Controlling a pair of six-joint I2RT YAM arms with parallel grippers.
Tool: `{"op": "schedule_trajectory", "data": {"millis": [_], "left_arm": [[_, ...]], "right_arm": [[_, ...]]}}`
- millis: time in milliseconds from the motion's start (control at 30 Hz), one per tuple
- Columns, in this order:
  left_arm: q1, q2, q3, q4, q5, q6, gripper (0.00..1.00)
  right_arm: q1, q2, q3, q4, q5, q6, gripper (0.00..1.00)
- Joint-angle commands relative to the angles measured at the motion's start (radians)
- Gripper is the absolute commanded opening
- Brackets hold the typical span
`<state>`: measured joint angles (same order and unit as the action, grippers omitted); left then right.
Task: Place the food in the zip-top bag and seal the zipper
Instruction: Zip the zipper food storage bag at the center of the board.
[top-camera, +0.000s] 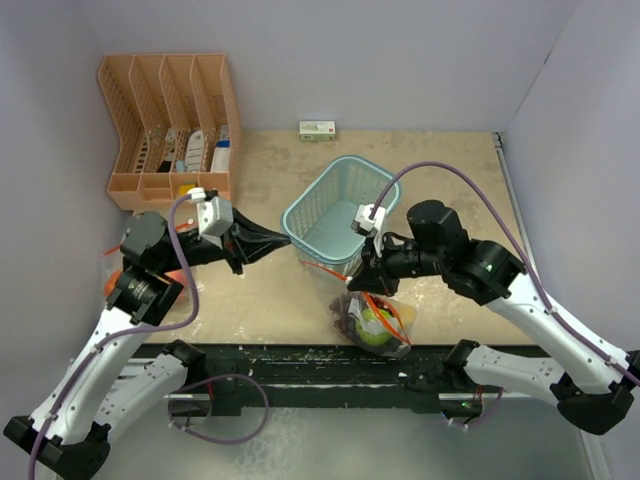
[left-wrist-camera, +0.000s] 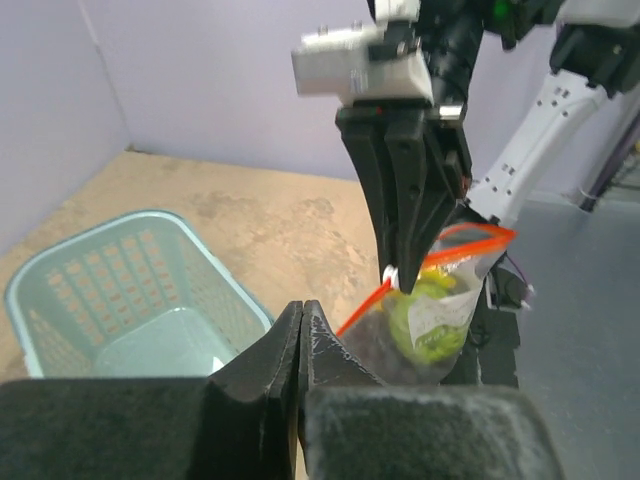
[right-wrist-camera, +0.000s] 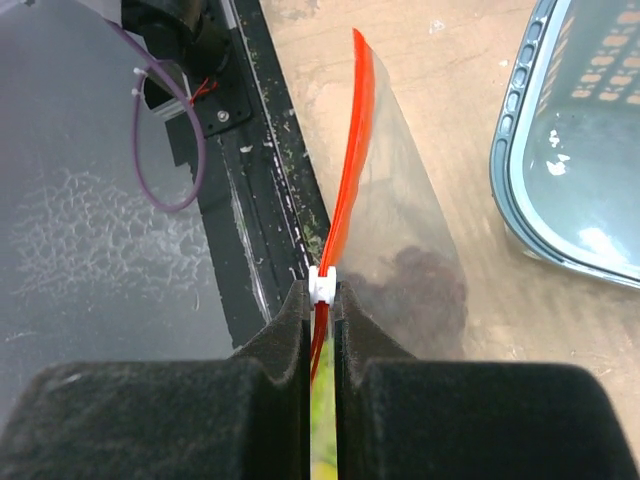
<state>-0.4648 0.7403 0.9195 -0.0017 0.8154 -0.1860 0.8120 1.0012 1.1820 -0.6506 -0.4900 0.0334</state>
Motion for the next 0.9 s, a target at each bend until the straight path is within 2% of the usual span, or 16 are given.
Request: {"op": "schedule_trajectory", "data": {"millis": [0,33,67,100,133,333,433,533,700,867], "left_arm": [[0.006,0.091,0.025,-0.015,0.177,0.047,0.07],[0.006,0.104,0.023,-0.008,0.218,0.050,0.21],[0.006,0.112,0.014,0.007,0.268,0.054,0.30],[0.006,0.117,0.009,0.015,0.290,0.055,0.43],[0.006,0.115,0.003,0.017,0.298,0.059,0.48],[0.007,0.031,-0.086,0.141,0.273,0.042,0.57],[0.006,0.003,-0.109,0.205,0.295,0.010,0.68],[0.006,0.008,-0.137,0.308,0.318,-0.061,0.99],[0.006,0.088,-0.139,0.452,0.344,-0.162,0.99],[0.005,0.157,-0.137,0.504,0.343,-0.211,0.99]], "right_arm": [[-0.002,-0.046,0.028,0.085,-0.053,0.001,0.00],[-0.002,-0.044,0.036,0.081,-0.054,-0.004,0.00],[-0.002,-0.044,0.042,0.076,-0.059,-0.008,0.00],[-0.002,-0.042,0.050,0.075,-0.068,-0.011,0.00],[-0.002,-0.042,0.059,0.070,-0.078,-0.016,0.00],[-0.002,-0.042,0.130,0.030,-0.094,-0.047,0.00],[-0.002,-0.032,0.163,0.018,-0.105,-0.061,0.00],[-0.002,-0.015,0.196,0.008,-0.121,-0.072,0.00],[-0.002,0.010,0.242,0.005,-0.137,-0.078,0.00],[-0.001,0.030,0.284,-0.003,-0.150,-0.092,0.00]]}}
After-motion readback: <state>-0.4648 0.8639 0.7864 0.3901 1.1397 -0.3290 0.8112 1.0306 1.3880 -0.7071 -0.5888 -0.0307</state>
